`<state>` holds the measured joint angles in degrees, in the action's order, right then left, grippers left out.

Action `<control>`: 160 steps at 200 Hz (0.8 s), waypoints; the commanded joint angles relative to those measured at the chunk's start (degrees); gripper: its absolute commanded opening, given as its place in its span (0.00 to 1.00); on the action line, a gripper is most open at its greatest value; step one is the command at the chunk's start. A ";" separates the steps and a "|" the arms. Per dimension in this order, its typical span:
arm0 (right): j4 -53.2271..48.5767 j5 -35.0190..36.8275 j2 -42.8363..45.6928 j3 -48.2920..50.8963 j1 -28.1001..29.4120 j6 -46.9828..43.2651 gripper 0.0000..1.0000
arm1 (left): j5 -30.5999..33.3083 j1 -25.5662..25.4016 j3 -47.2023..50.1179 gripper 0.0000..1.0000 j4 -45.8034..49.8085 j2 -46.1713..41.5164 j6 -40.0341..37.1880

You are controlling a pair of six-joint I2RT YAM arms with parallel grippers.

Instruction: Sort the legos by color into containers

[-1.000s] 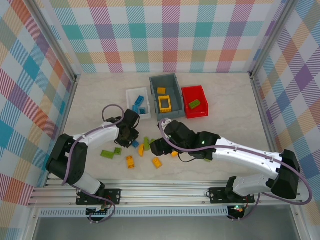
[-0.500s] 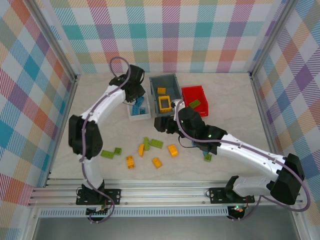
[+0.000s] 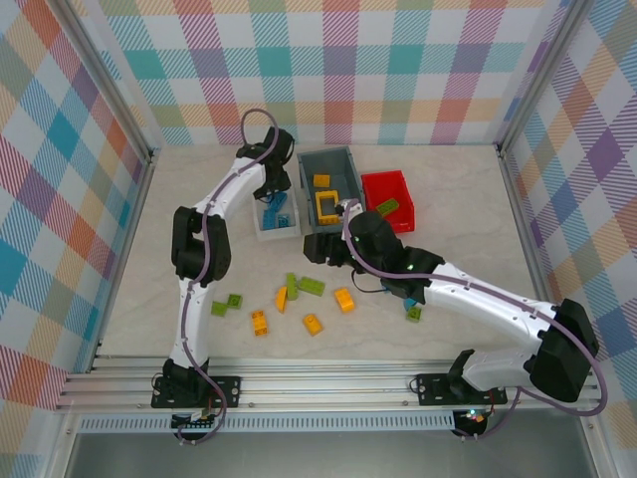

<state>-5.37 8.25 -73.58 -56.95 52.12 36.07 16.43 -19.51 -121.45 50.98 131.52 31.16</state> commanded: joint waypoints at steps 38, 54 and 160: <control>-3.77 -3.51 -0.80 1.16 -0.22 -2.88 0.72 | -0.47 -0.27 0.78 0.64 2.19 -9.36 -1.34; -5.47 -6.44 -3.95 -1.10 1.28 -9.24 0.71 | -0.16 -1.01 3.44 0.64 2.58 -16.09 -0.16; -18.14 -21.18 -46.45 -40.22 15.63 -37.76 0.76 | 15.01 -1.85 50.04 0.71 15.20 -91.14 27.82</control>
<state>-17.52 -11.92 -113.86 -88.38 66.81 4.82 27.90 -21.15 -78.52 59.22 46.72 50.52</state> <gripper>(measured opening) 0.753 0.708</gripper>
